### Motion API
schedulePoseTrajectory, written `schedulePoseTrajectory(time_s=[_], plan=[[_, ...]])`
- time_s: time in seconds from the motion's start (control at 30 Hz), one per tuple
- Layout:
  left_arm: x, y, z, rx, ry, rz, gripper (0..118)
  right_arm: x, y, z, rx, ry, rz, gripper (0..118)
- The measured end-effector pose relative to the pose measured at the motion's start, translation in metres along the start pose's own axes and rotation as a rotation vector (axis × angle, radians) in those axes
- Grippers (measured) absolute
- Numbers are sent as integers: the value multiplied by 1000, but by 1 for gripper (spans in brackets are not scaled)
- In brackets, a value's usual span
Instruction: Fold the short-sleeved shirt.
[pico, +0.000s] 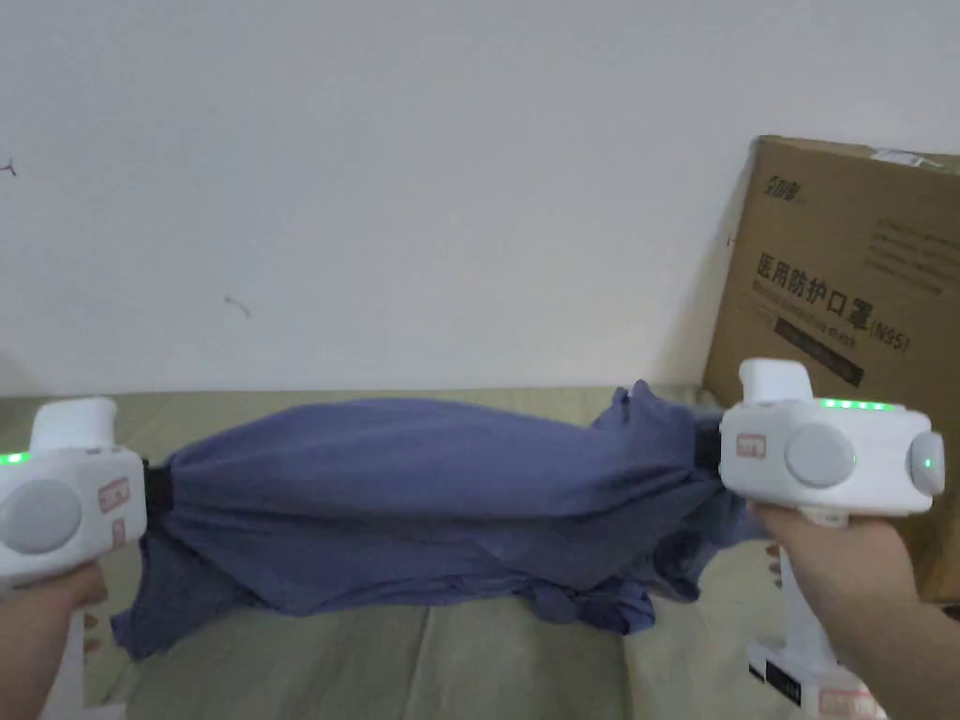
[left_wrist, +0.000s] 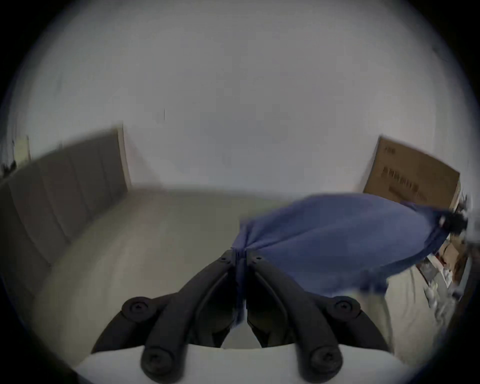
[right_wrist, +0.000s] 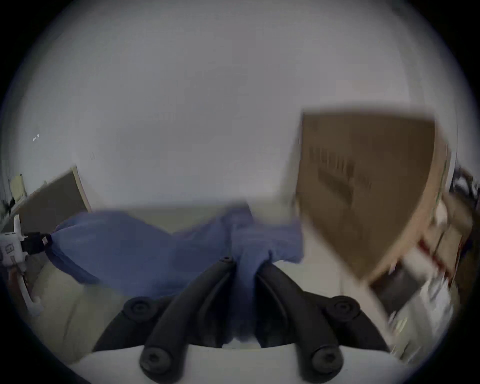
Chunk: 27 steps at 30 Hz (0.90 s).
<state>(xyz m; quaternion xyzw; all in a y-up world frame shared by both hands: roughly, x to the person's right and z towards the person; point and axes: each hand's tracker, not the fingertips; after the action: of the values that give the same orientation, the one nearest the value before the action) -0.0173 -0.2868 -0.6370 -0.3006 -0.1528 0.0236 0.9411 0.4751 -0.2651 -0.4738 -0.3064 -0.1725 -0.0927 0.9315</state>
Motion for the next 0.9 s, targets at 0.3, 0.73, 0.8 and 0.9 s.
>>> schedulePoseTrajectory(time_s=[0.3, 0.73, 0.8, 0.9], plan=[[-48, -176, 72, -336, -164, -61, 6, 88, -203, 53, -361, 214, -138, 3], [-53, -236, 242, -793, -278, -159, 6, 117, -305, 249, -732, 197, -11, 3], [-52, -240, 250, -799, -282, -171, 6, 115, -309, 255, -737, 190, -12, 3], [-53, -237, 262, -710, -291, -157, 9, 111, -306, 264, -635, 163, -11, 7]])
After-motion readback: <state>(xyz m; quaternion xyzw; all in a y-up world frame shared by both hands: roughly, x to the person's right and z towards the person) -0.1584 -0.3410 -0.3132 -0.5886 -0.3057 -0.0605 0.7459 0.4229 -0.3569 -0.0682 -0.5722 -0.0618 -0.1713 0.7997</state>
